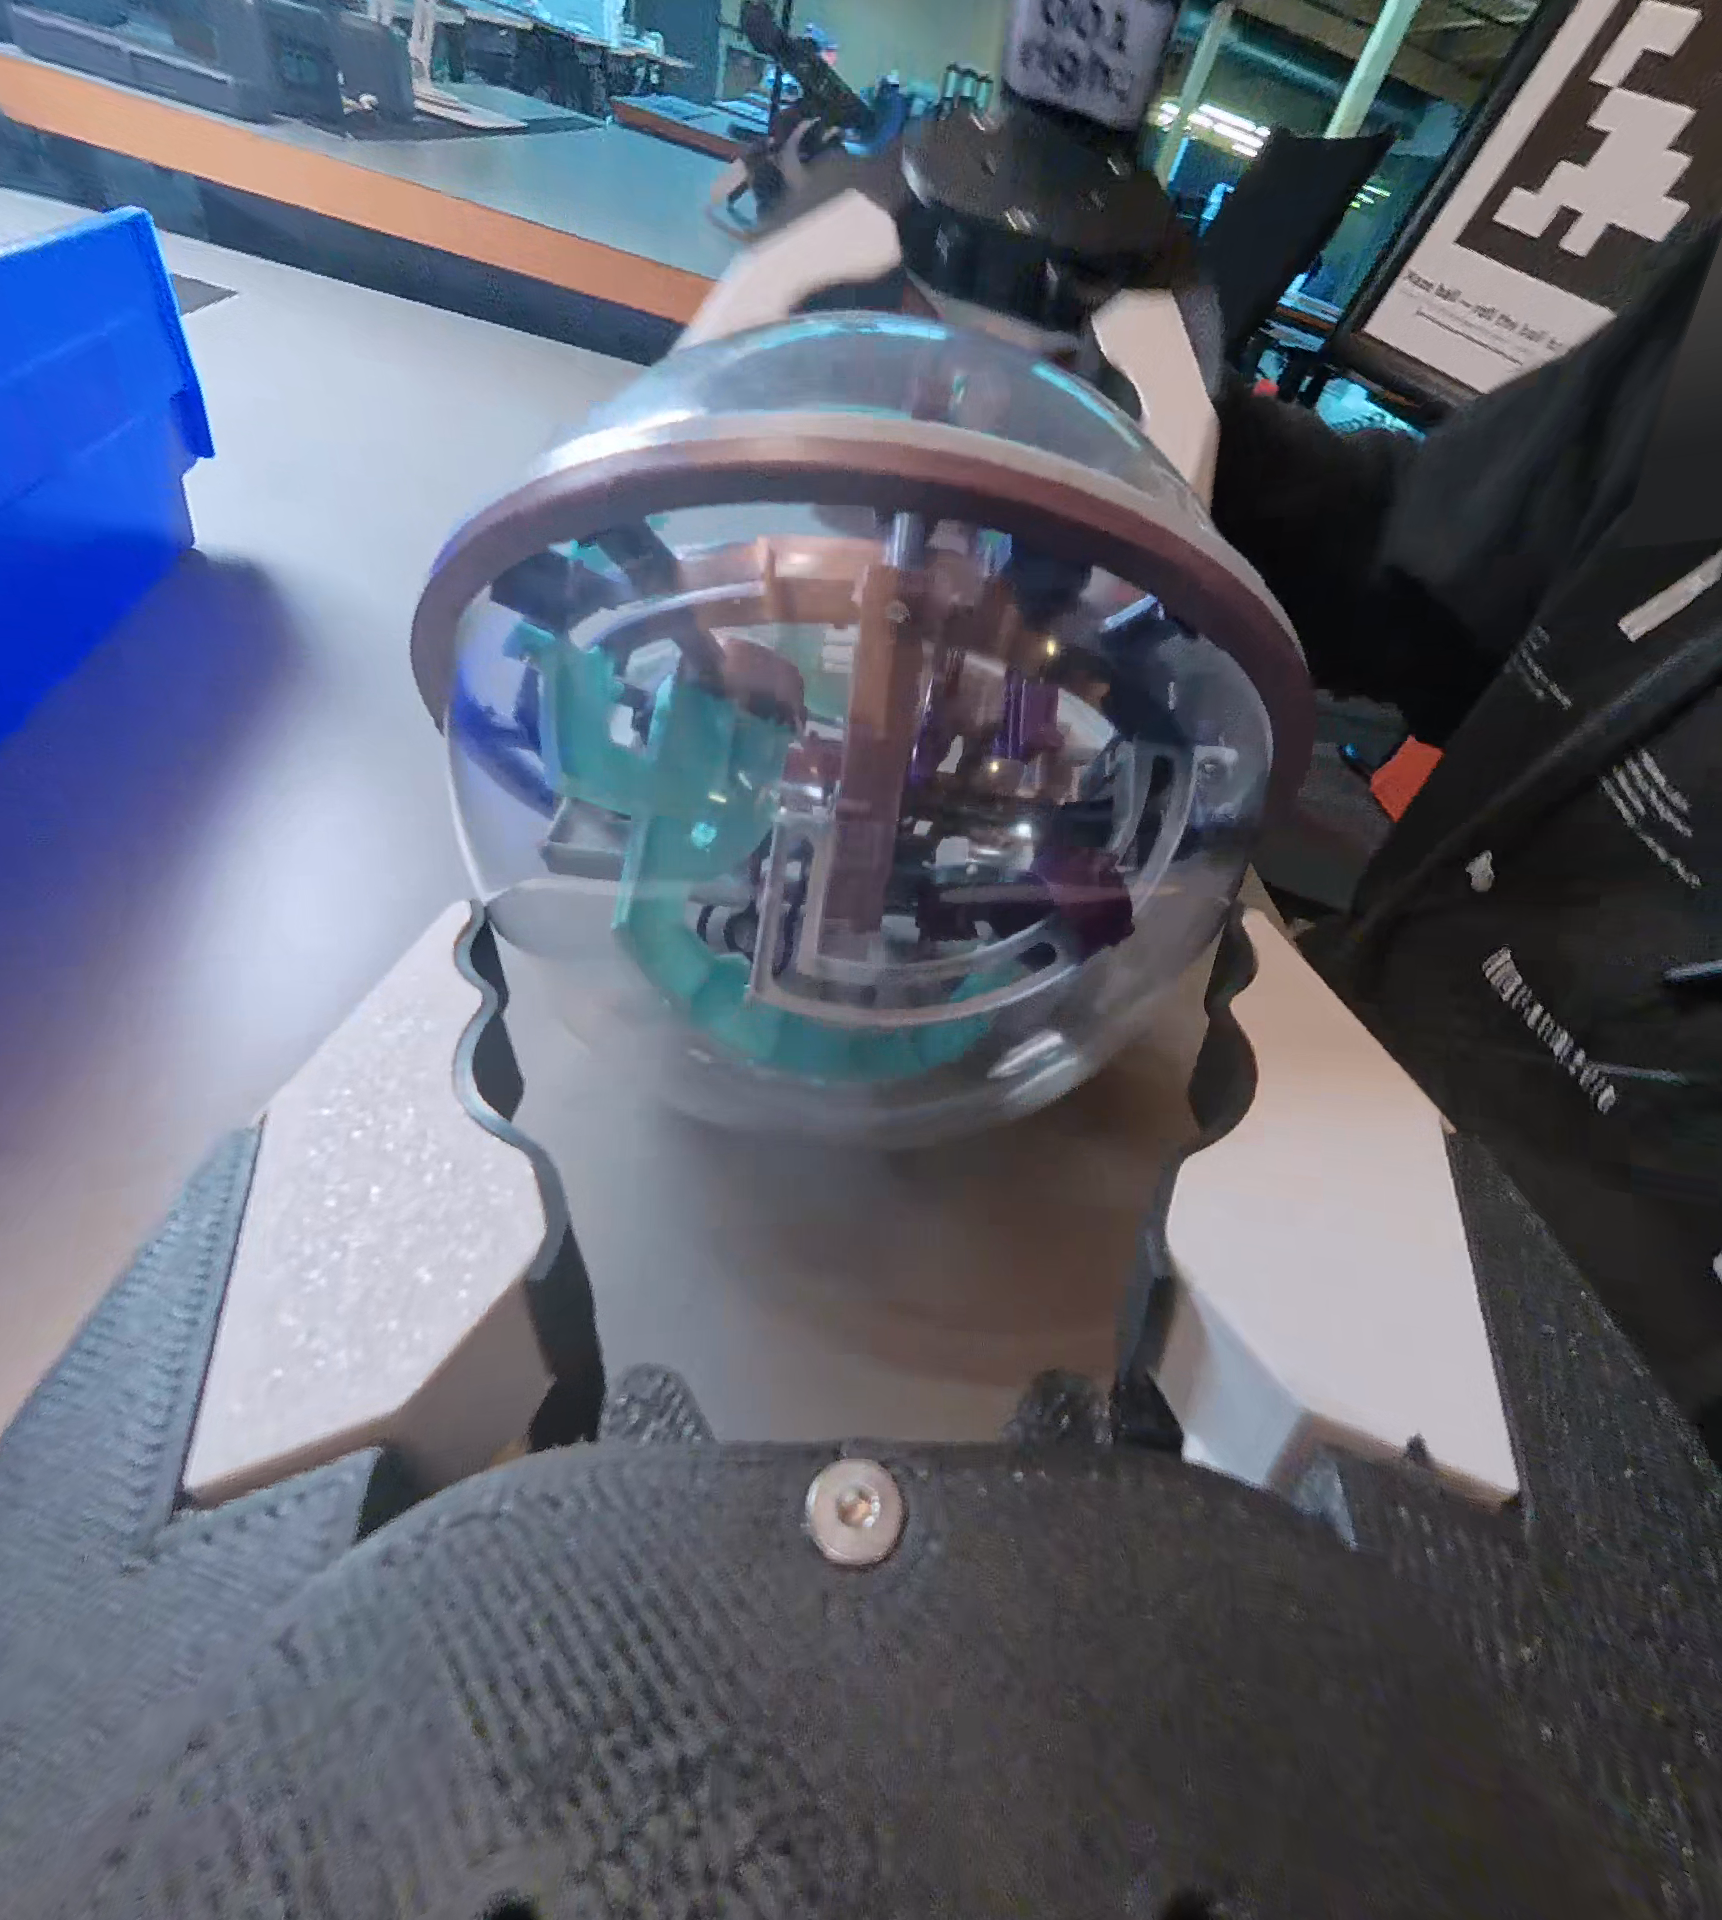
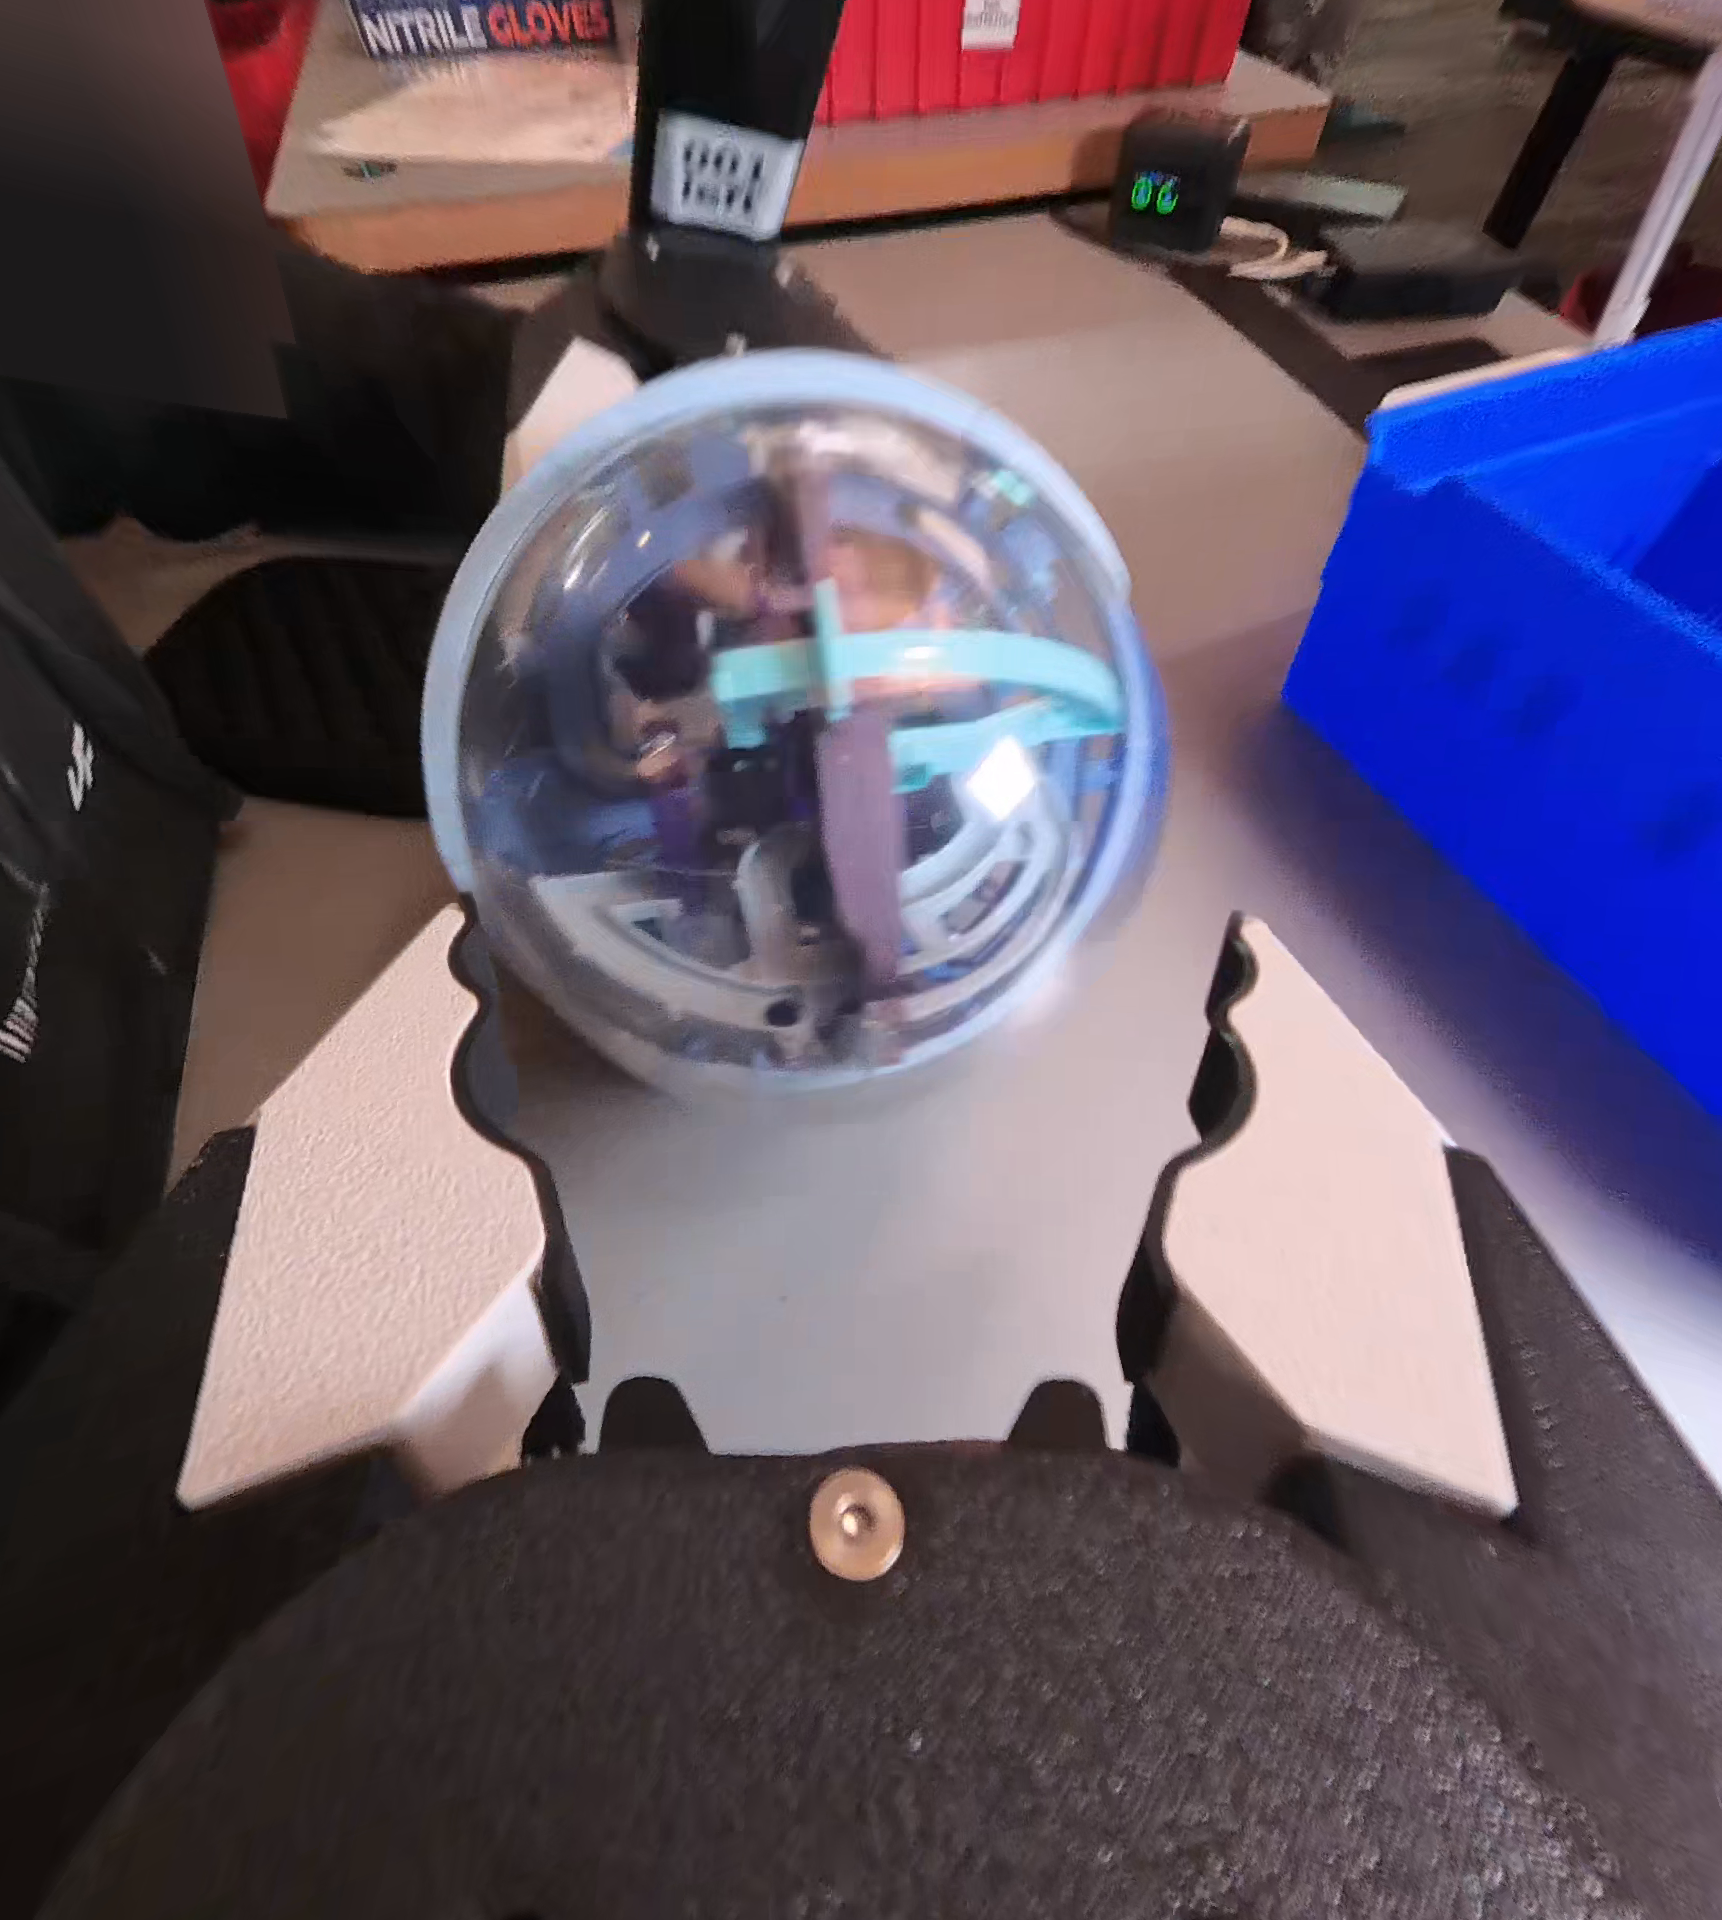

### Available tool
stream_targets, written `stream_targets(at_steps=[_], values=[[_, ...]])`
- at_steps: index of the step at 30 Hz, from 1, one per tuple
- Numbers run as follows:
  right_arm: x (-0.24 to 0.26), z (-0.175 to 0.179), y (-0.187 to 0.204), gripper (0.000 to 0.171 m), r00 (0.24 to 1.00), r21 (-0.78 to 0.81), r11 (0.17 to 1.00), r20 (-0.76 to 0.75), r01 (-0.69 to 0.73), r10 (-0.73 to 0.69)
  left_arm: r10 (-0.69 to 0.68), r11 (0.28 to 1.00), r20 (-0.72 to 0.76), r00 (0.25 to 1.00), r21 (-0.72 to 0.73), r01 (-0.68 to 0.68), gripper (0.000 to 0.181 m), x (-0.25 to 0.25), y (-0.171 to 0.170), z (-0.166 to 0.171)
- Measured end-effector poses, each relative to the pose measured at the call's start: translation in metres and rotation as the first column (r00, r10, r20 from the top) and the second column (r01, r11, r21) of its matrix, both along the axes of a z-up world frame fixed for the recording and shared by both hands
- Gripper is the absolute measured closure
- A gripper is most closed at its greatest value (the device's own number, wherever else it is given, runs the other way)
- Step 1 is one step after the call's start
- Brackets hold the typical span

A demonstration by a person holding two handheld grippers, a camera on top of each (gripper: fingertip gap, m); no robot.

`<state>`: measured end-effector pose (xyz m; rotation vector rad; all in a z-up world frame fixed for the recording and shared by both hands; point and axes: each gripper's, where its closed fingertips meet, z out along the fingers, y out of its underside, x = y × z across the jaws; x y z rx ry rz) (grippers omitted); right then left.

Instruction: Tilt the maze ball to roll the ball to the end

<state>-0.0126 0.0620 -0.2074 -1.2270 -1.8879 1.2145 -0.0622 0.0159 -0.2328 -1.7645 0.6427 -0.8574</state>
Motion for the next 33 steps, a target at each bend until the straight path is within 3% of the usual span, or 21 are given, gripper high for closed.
stream_targets(at_steps=[5, 10, 14, 16, 20, 22, 24, 27, 31, 33], values=[[0.002, -0.018, -0.008, 0.035, 0.997, 0.013, 0.997, -0.015, 0.074, -0.073, 0.058, 0.995, 0.015, 0.998, -0.086, -0.057, 0.05, 0.012, 0.011, 0.003], [0.001, -0.013, 0.0, 0.034, 0.999, -0.136, 0.99, -0.001, 0.039, -0.039, 0.112, 0.974, 0.048, 0.993, -0.201, -0.1, 0.05, 0.016, 0.014, 0.002], [-0.004, -0.009, 0.003, 0.036, 0.997, -0.225, 0.974, 0.081, 0.04, -0.022, 0.068, 0.953, 0.025, 0.997, -0.296, -0.057, 0.051, 0.012, 0.01, -0.011], [-0.006, -0.008, 0.003, 0.037, 0.991, -0.208, 0.978, 0.132, 0.033, -0.006, 0.073, 0.975, -0.074, 0.995, -0.203, -0.086, 0.044, 0.002, 0.012, -0.008], [-0.016, -0.006, 0.001, 0.037, 0.981, -0.177, 0.984, 0.19, -0.012, 0.046, 0.14, 0.981, -0.27, 0.952, 0.171, -0.096, 0.04, -0.01, 0.018, 0.026], [-0.023, -0.004, 0.0, 0.038, 0.969, -0.172, 0.984, 0.232, -0.042, 0.082, 0.125, 0.971, -0.312, 0.942, 0.233, -0.052, 0.039, -0.008, 0.02, 0.032], [-0.032, -0.002, -0.002, 0.038, 0.953, -0.167, 0.983, 0.281, -0.07, 0.116, 0.073, 0.976, -0.308, 0.949, 0.218, -0.004, 0.047, -0.002, 0.019, 0.031], [-0.048, 0.006, -0.003, 0.04, 0.956, -0.132, 0.988, 0.272, -0.08, 0.114, 0.069, 0.986, -0.301, 0.951, 0.169, -0.018, 0.043, -0.006, 0.023, 0.019], [-0.035, 0.039, -0.005, 0.039, 0.991, -0.176, 0.978, 0.063, -0.109, 0.122, 0.105, 0.994, -0.23, 0.967, 0.066, -0.092, 0.045, -0.015, 0.026, -0.002], [-0.017, 0.037, 0.005, 0.037, 0.998, -0.133, 0.989, -0.009, -0.07, 0.07, 0.127, 0.992, -0.169, 0.978, 0.017, -0.126, 0.047, -0.016, 0.027, -0.008]])
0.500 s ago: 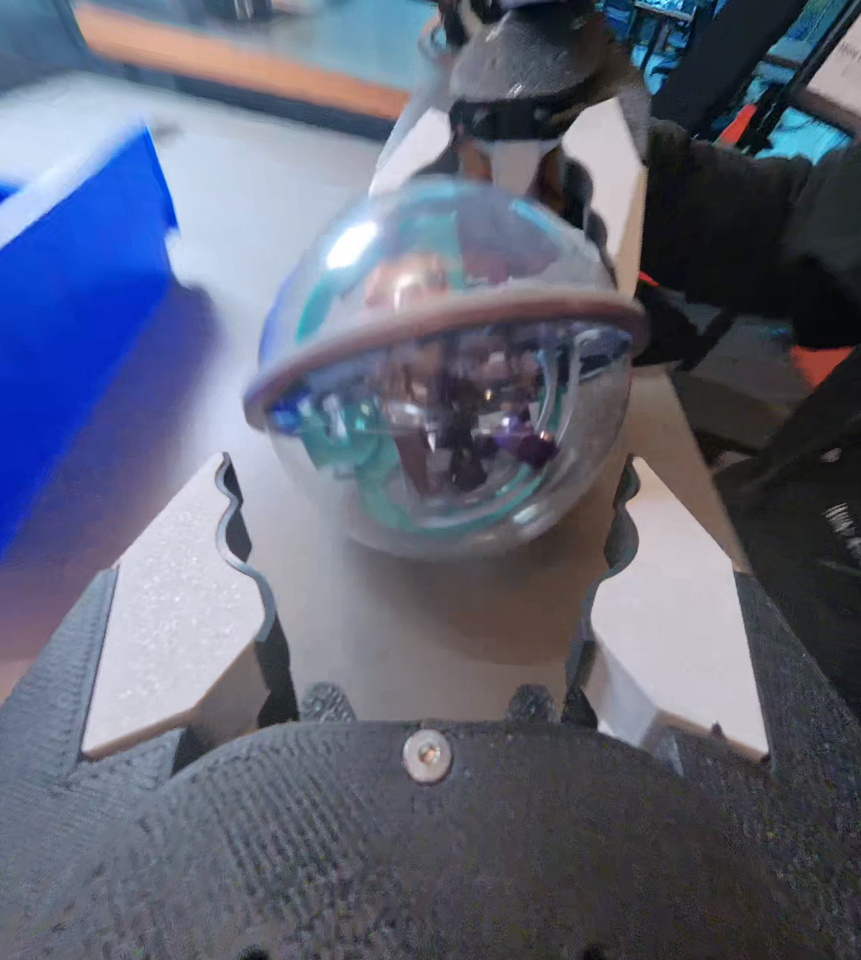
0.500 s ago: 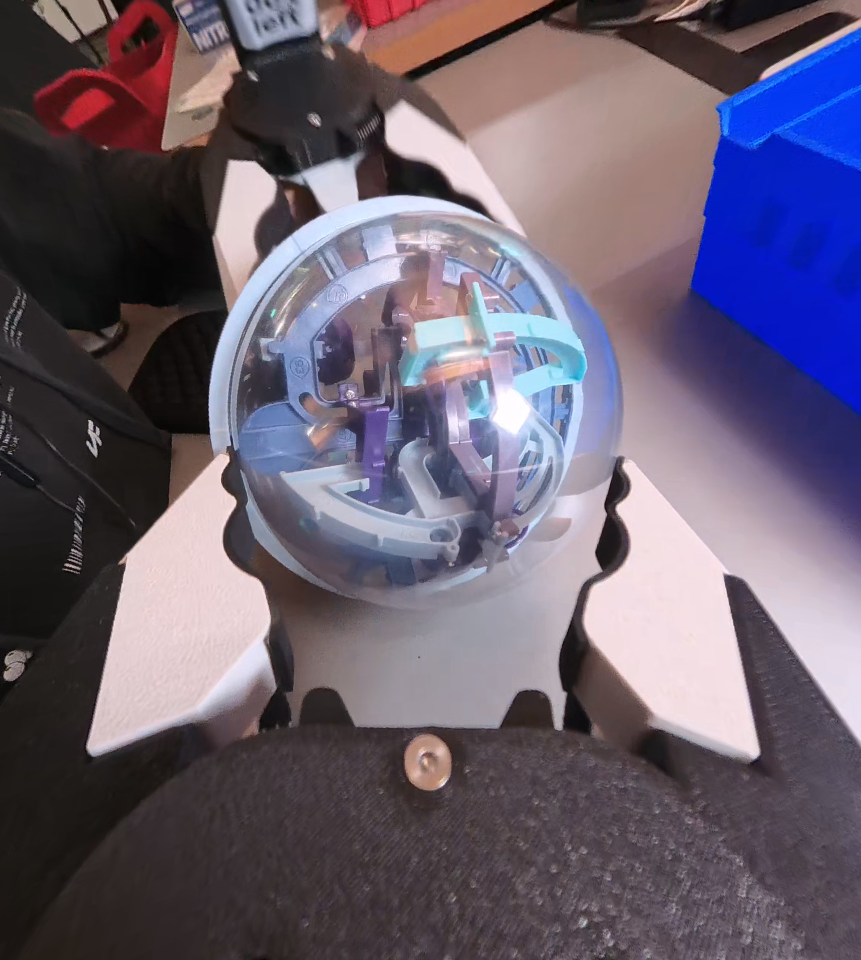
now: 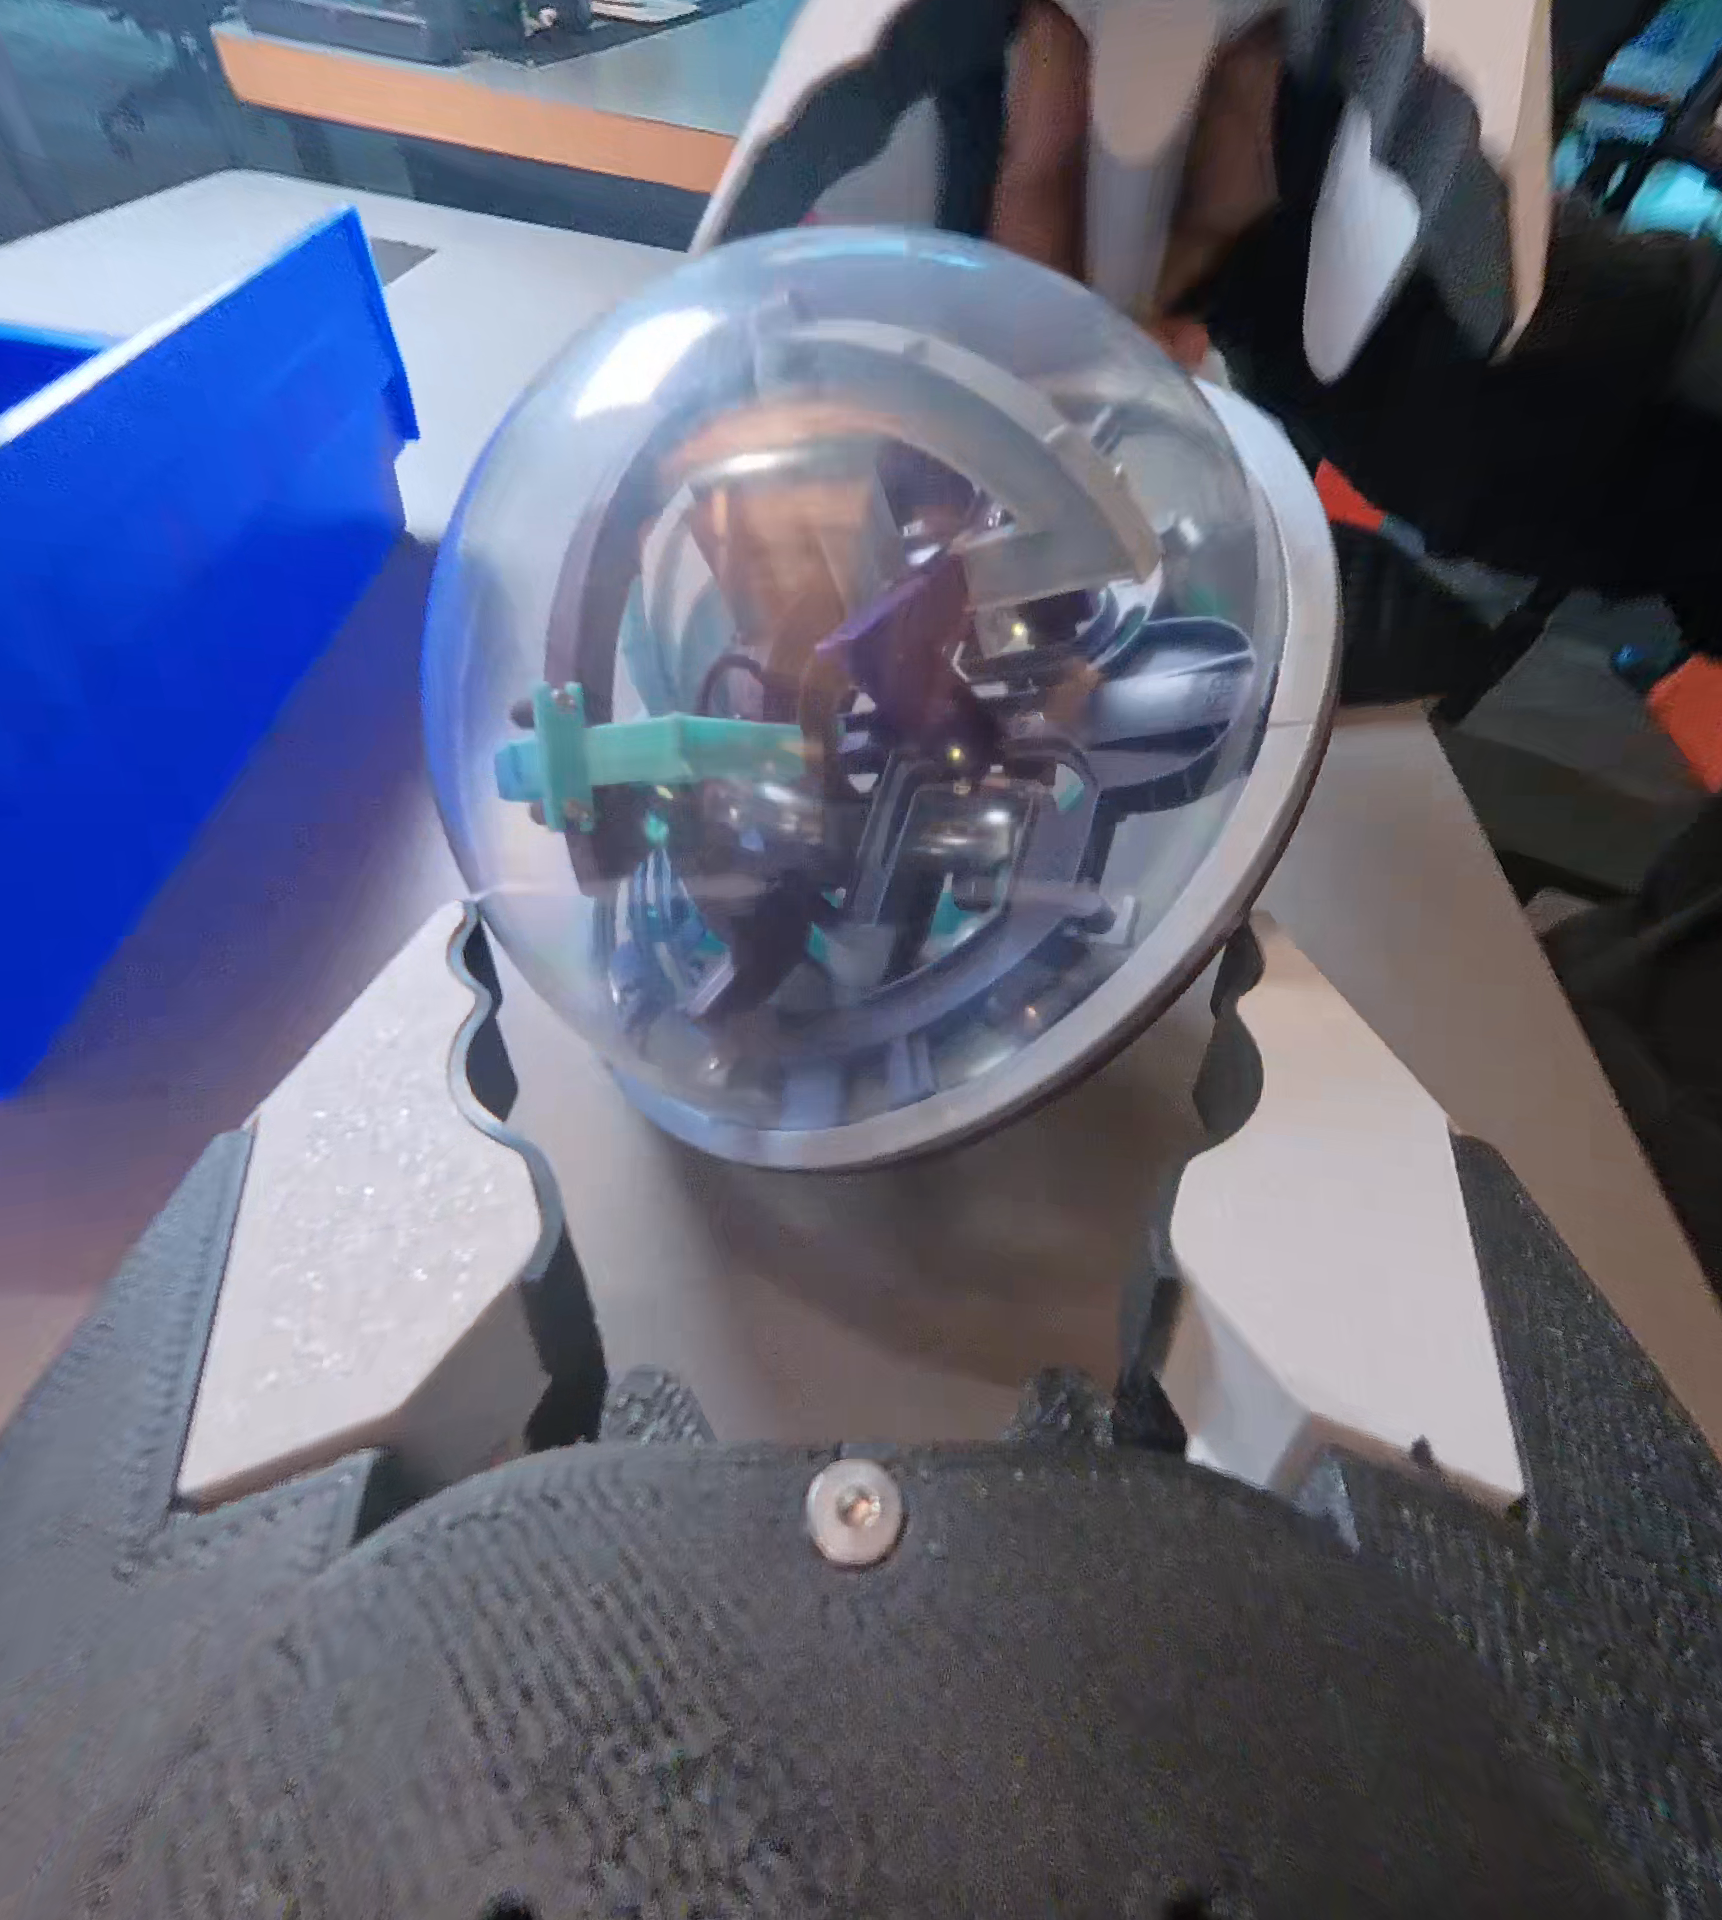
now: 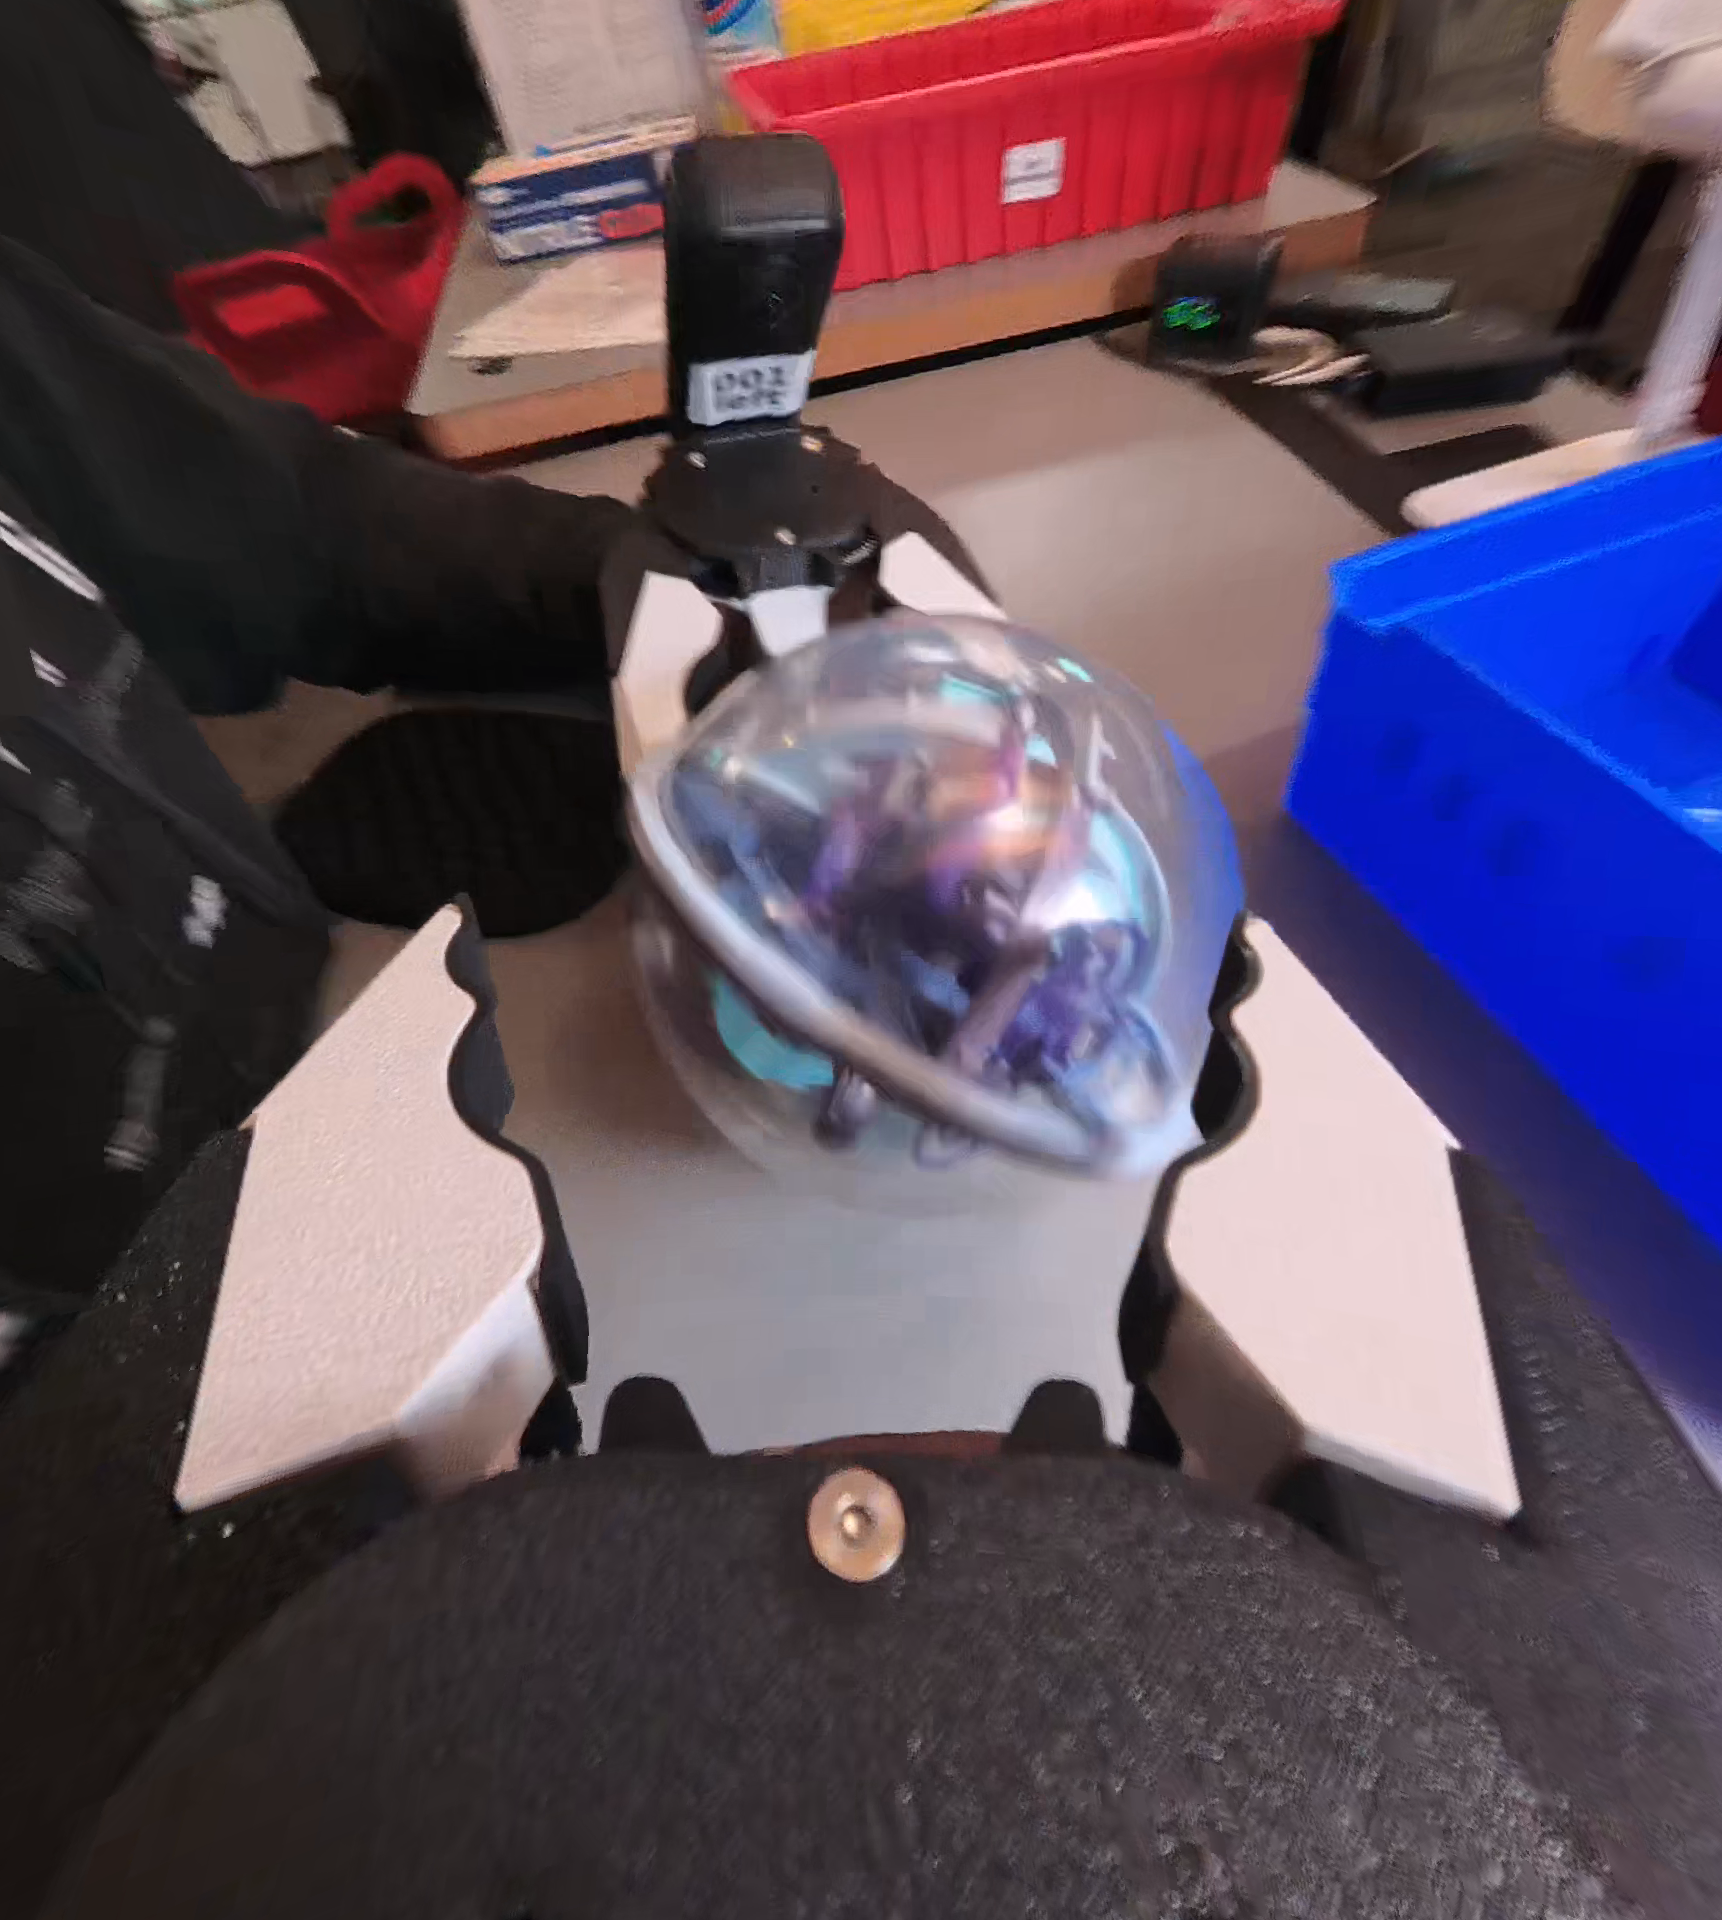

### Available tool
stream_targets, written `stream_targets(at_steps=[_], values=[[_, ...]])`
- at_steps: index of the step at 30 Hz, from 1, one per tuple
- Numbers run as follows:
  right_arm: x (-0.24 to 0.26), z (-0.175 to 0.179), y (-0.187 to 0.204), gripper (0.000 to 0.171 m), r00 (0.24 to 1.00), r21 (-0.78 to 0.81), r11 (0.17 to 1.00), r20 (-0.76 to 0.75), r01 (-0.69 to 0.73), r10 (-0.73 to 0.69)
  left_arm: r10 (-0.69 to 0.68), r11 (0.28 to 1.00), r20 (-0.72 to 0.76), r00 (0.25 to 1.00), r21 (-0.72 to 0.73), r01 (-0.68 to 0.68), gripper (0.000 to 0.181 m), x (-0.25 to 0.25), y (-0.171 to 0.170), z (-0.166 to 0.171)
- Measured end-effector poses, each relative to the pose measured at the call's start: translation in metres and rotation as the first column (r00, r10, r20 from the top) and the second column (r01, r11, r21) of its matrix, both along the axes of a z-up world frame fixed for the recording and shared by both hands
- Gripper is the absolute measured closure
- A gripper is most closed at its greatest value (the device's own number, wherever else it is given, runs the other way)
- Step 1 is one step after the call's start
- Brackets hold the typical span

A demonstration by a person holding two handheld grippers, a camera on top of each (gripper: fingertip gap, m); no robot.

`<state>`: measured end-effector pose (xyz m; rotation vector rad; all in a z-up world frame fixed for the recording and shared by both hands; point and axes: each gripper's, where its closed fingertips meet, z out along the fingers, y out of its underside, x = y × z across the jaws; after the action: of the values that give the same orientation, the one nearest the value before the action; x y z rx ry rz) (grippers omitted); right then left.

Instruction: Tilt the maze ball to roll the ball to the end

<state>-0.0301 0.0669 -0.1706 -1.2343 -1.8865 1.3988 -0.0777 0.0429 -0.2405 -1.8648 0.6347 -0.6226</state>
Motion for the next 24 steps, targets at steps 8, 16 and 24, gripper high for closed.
stream_targets(at_steps=[8, 16, 24], values=[[0.007, -0.054, 0.029, 0.038, 0.978, 0.098, 0.974, -0.067, 0.202, -0.196, 0.037, 0.989, 0.237, 0.971, -0.147, -0.002, 0.055, 0.012, 0.015, 0.001], [0.006, -0.062, 0.035, 0.037, 0.981, -0.14, 0.971, 0.002, 0.194, -0.196, 0.097, 0.988, 0.197, 0.976, -0.138, -0.071, 0.058, 0.008, 0.025, 0.018], [0.009, -0.079, 0.019, 0.036, 0.991, -0.28, 0.951, 0.07, 0.131, -0.116, 0.084, 0.995, 0.058, 0.995, -0.063, -0.08, 0.06, 0.012, 0.024, 0.039]])
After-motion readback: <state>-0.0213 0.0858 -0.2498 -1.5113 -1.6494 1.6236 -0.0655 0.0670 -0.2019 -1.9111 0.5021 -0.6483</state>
